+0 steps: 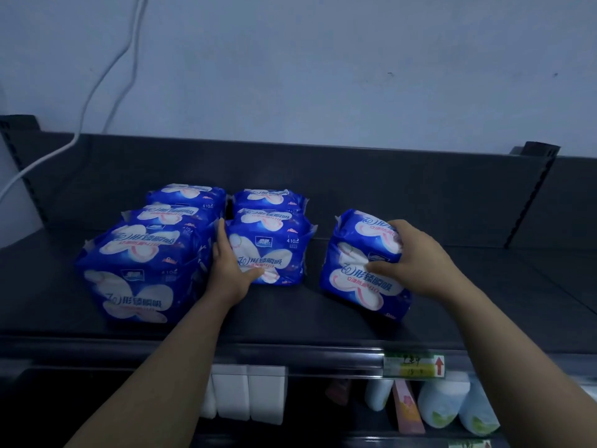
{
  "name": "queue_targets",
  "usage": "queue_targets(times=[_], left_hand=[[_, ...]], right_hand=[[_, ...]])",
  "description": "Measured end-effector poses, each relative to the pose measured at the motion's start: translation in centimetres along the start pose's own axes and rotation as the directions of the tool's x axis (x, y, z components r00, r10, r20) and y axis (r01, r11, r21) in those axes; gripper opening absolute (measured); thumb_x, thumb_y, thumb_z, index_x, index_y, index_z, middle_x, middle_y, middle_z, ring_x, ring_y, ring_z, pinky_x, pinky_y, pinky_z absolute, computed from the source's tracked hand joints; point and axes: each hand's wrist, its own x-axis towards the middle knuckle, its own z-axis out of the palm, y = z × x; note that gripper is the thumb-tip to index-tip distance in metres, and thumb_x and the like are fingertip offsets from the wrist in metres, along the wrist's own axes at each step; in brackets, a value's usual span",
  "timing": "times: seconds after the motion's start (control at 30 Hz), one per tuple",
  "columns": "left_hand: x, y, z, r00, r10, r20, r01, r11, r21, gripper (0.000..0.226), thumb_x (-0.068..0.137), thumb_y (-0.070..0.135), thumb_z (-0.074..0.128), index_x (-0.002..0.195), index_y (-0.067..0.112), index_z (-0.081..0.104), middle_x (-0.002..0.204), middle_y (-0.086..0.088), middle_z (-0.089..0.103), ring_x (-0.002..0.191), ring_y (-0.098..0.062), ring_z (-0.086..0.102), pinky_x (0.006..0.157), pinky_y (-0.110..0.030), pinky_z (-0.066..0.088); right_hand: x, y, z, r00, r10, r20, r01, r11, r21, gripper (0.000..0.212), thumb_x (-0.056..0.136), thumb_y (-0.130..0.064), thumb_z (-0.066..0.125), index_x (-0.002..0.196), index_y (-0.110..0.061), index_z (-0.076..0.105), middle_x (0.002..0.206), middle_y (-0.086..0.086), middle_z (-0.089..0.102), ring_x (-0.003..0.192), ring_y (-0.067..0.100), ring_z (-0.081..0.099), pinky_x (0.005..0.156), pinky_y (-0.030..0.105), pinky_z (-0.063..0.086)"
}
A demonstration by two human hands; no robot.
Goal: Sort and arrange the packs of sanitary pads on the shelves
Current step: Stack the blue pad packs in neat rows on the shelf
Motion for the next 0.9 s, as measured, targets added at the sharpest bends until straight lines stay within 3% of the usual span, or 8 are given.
queue_targets(times=[0.13, 0.23, 0.33, 0.43, 0.5, 0.63, 0.73, 0.9], left_hand=[[-1.0, 0.8, -0.4, 1.0, -0.002, -0.018, 0.002, 1.0, 0.025, 0.109, 0.085, 0.006, 0.07, 0.154, 0.026, -0.012, 0.162, -0.007, 0.004, 0.146, -0.024, 0.019, 0.114, -0.04, 0.026], [-1.8, 2.1, -1.3, 0.999, 0.041, -0.022, -0.037, 0.985, 0.166, 0.087, 0.095, 0.014, 0.059, 0.155, 0.015, -0.003, 0.161, -0.008, 0.007, 0.146, -0.025, 0.018, 0.115, -0.037, 0.022], [-2.6, 3.6, -3.2, 0.972, 0.221, -0.082, -0.192, 0.945, 0.266, 0.063, 0.097, 0.017, 0.054, 0.151, 0.005, 0.024, 0.152, -0.015, 0.033, 0.139, -0.027, 0.032, 0.112, -0.036, 0.027], [-3.3, 4.4, -5.7, 0.872, 0.448, -0.195, -0.384, 0.875, 0.294, 0.041, 0.094, 0.011, 0.058, 0.133, 0.0, 0.052, 0.122, -0.017, 0.059, 0.113, -0.03, 0.056, 0.094, -0.046, 0.049], [-3.7, 4.4, -7.3, 0.798, 0.566, -0.208, -0.455, 0.792, 0.408, 0.031, 0.092, 0.015, 0.058, 0.119, 0.001, 0.063, 0.111, -0.014, 0.065, 0.102, -0.031, 0.061, 0.085, -0.046, 0.052], [-3.5, 2.7, -9.7, 0.772, 0.598, -0.218, -0.288, 0.633, 0.719, 0.03, 0.087, 0.032, 0.061, 0.106, 0.011, 0.072, 0.109, -0.007, 0.07, 0.108, -0.031, 0.062, 0.092, -0.053, 0.045], [-3.8, 1.5, -10.2, 0.833, 0.487, -0.263, -0.141, 0.646, 0.75, 0.026, 0.085, 0.031, 0.069, 0.106, 0.016, 0.073, 0.115, -0.004, 0.069, 0.118, -0.031, 0.056, 0.103, -0.062, 0.031], [-4.0, 0.1, -10.4, 0.887, 0.382, -0.258, -0.063, 0.654, 0.754, 0.032, 0.094, 0.039, 0.053, 0.114, 0.02, 0.07, 0.126, 0.0, 0.063, 0.123, -0.023, 0.052, 0.108, -0.055, 0.027]], right_hand=[[-0.4, -0.3, -0.5, 0.997, -0.043, 0.069, 0.039, 0.997, 0.062, 0.073, 0.065, -0.043, 0.084, 0.126, -0.032, 0.045, 0.114, -0.007, 0.062, 0.098, 0.016, 0.062, 0.084, 0.043, 0.055], [-0.8, -1.0, -0.7, 0.987, -0.083, 0.138, 0.069, 0.992, 0.102, 0.071, 0.067, -0.037, 0.085, 0.124, -0.035, 0.044, 0.113, -0.009, 0.061, 0.096, 0.013, 0.063, 0.08, 0.041, 0.058], [-1.1, -1.7, -0.4, 0.972, -0.156, 0.178, 0.134, 0.983, 0.127, 0.071, 0.066, -0.035, 0.086, 0.124, -0.036, 0.046, 0.115, -0.01, 0.062, 0.097, 0.01, 0.063, 0.079, 0.04, 0.059], [-1.3, -3.1, 0.6, 0.954, -0.222, 0.202, 0.196, 0.97, 0.142, 0.07, 0.063, -0.038, 0.087, 0.121, -0.04, 0.048, 0.114, -0.012, 0.063, 0.097, 0.007, 0.063, 0.078, 0.038, 0.059], [-1.3, -4.5, 1.8, 0.943, -0.263, 0.202, 0.238, 0.961, 0.143, 0.074, 0.059, -0.045, 0.086, 0.122, -0.044, 0.047, 0.115, -0.013, 0.063, 0.099, 0.008, 0.062, 0.081, 0.039, 0.057], [-0.9, -7.4, 4.6, 0.918, -0.356, 0.174, 0.351, 0.935, 0.057, 0.085, 0.061, -0.049, 0.083, 0.135, -0.035, 0.045, 0.13, -0.007, 0.057, 0.118, 0.018, 0.052, 0.102, 0.039, 0.043], [-0.7, -9.4, 5.8, 0.915, -0.378, 0.138, 0.382, 0.924, 0.003, 0.083, 0.068, -0.048, 0.081, 0.14, -0.03, 0.044, 0.135, -0.006, 0.051, 0.125, 0.02, 0.044, 0.109, 0.038, 0.032], [-0.4, -10.9, 7.4, 0.9, -0.424, 0.105, 0.431, 0.901, -0.059, 0.085, 0.068, -0.059, 0.076, 0.141, -0.031, 0.044, 0.135, -0.005, 0.037, 0.125, 0.017, 0.035, 0.11, 0.035, 0.027]])
